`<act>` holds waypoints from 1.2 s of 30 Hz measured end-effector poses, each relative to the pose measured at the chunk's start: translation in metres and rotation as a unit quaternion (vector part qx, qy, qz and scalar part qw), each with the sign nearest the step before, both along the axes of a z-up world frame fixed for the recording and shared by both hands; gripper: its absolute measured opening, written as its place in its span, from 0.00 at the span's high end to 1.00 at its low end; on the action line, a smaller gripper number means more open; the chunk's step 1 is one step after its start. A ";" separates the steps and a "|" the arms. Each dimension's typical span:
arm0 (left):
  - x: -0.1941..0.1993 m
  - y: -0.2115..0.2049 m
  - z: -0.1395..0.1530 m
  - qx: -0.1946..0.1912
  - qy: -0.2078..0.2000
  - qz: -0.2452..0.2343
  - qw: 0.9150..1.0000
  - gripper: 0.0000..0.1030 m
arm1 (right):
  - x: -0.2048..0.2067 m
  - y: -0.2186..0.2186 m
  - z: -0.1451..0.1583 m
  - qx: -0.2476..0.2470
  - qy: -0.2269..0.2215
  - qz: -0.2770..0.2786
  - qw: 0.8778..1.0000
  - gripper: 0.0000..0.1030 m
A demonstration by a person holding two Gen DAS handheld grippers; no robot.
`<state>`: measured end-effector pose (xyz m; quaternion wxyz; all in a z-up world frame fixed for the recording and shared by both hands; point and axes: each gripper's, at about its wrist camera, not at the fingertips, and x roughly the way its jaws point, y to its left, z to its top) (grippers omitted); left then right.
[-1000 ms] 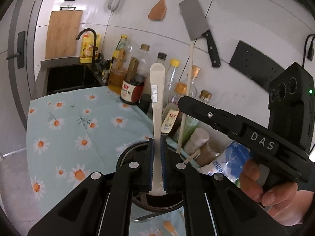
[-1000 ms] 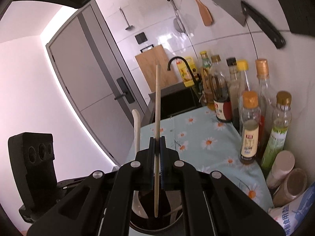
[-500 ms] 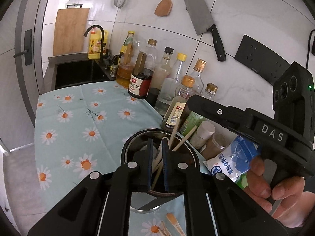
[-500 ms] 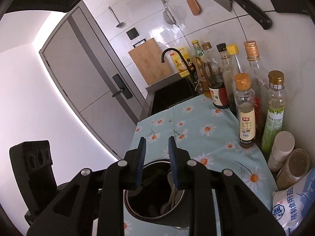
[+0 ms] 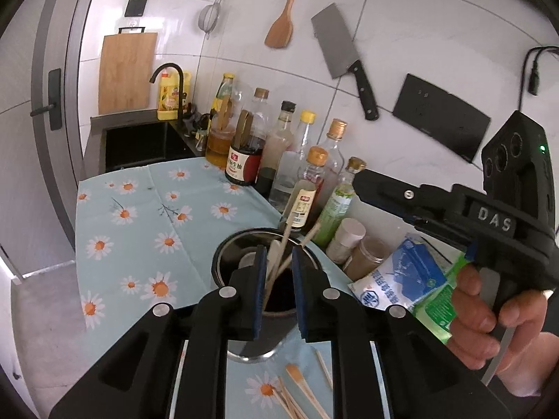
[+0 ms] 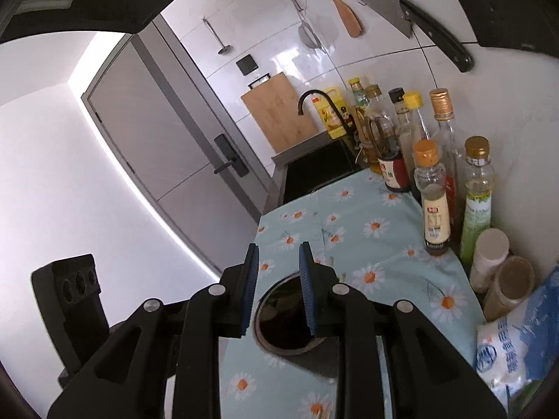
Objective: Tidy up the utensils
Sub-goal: 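Move both tools back down toward the remaining chopsticks and spoons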
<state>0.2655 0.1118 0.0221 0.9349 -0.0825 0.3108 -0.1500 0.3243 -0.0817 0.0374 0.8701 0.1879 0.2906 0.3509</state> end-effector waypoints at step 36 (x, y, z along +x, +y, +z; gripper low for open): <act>-0.133 -0.001 -0.128 -0.073 0.170 0.021 0.982 0.86 | -0.047 0.016 -0.193 -0.271 0.376 0.032 0.885 0.80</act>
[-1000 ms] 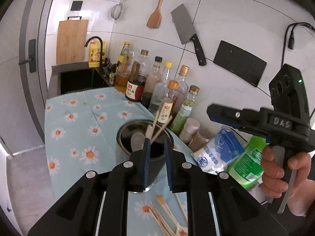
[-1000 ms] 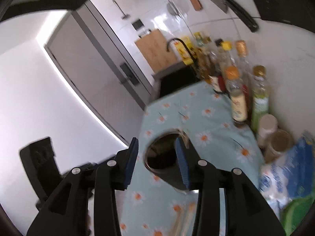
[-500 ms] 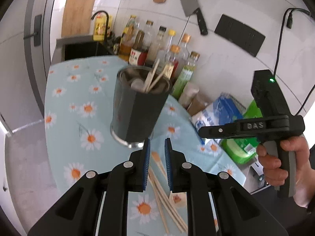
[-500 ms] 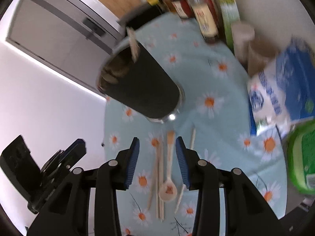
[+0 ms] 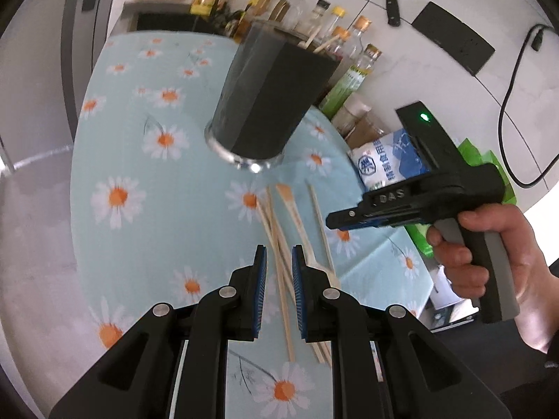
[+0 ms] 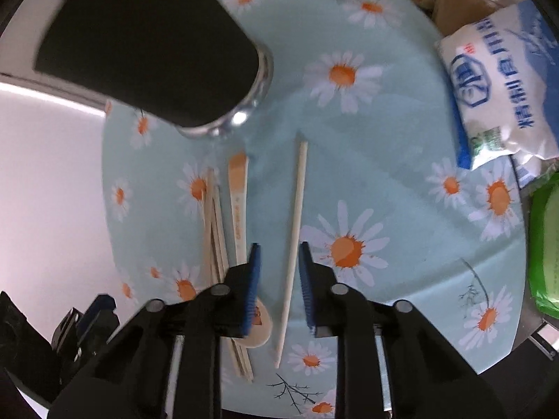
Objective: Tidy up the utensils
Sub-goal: 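Move both tools back down toward the remaining chopsticks and spoons, then close the right tool on a single wooden chopstick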
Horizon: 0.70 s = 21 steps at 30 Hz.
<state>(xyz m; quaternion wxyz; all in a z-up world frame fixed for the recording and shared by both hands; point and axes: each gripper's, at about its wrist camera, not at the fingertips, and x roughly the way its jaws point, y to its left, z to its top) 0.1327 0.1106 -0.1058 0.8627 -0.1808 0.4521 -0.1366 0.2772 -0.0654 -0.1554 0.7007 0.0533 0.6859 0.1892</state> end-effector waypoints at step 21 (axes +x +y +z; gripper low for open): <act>0.003 0.004 -0.029 -0.029 0.036 -0.018 0.999 0.86 | 0.006 0.037 -0.024 -0.108 -0.002 0.008 0.994 0.95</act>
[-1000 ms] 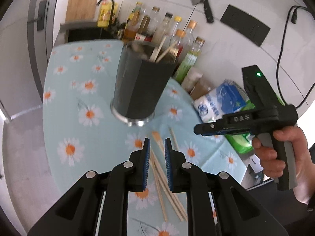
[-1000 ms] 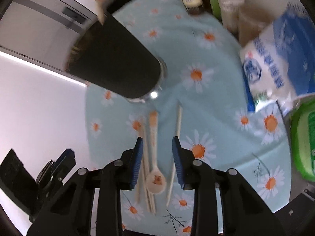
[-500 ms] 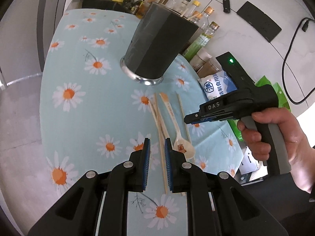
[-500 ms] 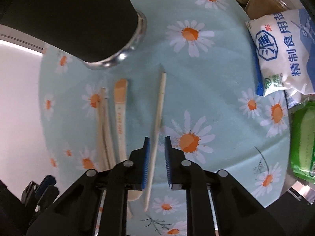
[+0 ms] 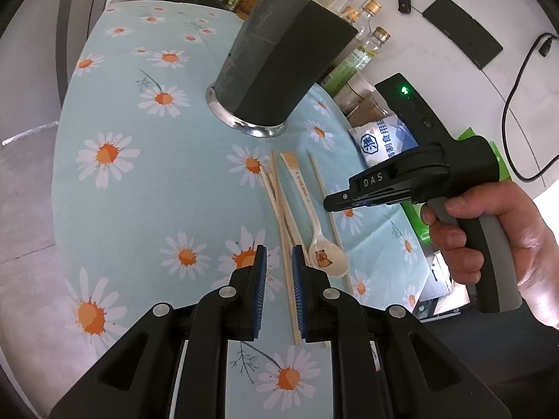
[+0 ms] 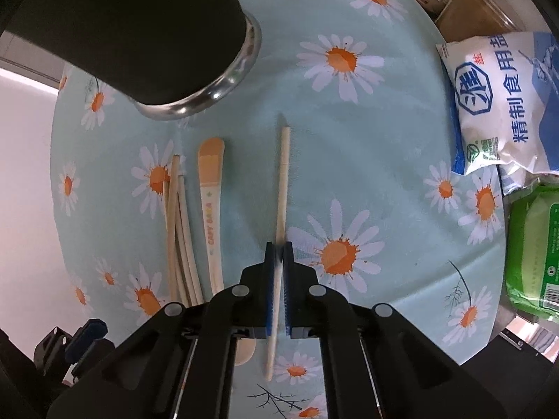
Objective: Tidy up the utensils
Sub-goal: 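Close the right tool on a single wooden chopstick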
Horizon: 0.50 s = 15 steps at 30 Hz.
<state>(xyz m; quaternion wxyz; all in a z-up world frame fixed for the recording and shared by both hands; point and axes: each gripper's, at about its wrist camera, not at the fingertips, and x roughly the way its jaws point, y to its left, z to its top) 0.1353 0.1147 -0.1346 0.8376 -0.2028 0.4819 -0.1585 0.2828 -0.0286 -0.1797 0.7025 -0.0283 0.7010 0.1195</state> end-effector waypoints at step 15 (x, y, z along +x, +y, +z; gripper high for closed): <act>0.041 -0.042 -0.006 0.077 0.064 -0.051 0.994 0.86 | 0.003 -0.056 0.050 0.094 -0.020 0.038 0.995 0.95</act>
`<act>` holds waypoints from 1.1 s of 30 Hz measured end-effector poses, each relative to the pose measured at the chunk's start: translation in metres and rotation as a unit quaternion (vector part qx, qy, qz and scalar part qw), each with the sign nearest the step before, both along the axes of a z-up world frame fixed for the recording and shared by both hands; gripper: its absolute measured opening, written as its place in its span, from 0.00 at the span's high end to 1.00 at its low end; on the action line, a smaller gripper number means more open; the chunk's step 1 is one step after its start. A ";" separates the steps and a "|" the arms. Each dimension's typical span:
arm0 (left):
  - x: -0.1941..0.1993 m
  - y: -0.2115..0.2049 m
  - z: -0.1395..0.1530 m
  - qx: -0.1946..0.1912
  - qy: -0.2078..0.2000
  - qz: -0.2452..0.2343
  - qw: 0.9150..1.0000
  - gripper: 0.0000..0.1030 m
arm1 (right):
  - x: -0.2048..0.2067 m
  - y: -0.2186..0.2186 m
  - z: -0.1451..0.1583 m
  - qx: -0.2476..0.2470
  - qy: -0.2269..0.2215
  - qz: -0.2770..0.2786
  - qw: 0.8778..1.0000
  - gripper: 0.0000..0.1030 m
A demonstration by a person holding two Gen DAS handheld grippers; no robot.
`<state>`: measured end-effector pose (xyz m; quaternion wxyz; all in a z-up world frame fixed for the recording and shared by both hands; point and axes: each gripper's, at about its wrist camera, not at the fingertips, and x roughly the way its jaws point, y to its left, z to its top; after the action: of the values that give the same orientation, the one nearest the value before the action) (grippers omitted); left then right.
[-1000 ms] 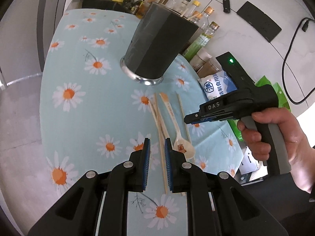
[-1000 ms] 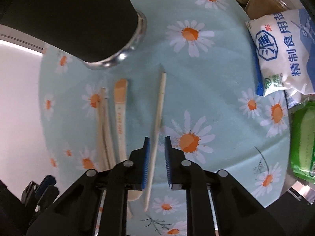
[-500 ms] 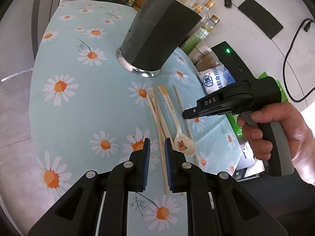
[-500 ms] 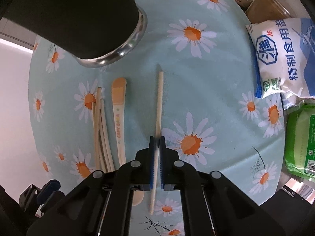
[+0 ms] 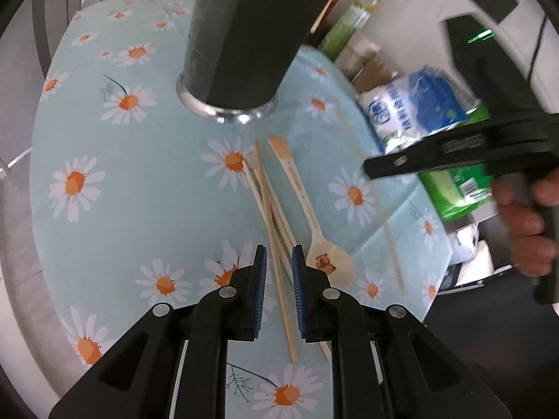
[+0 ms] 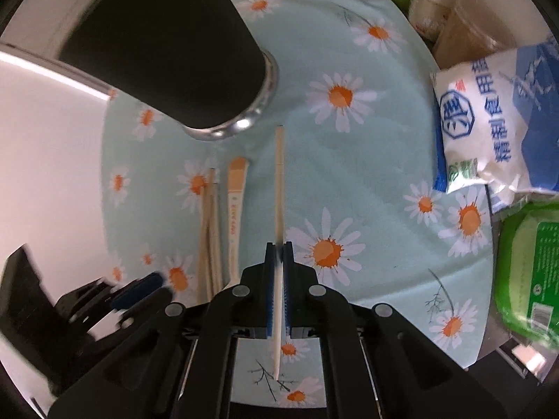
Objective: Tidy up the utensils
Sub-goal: 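Close the right tool on a single wooden chopstick, then grasp another wooden chopstick with the left tool while the right tool holds its chopstick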
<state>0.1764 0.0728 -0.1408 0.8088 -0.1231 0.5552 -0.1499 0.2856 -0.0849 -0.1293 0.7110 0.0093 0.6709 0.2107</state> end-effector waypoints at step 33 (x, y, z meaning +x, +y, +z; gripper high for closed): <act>0.030 -0.034 -0.026 0.115 0.096 0.059 0.987 0.84 | 0.008 -0.062 0.014 0.124 0.020 0.055 0.991 0.95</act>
<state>0.2061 0.0385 -0.1673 0.7680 -0.0757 0.6354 -0.0253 0.2932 -0.1466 -0.1157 0.6779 0.0645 0.6535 0.3304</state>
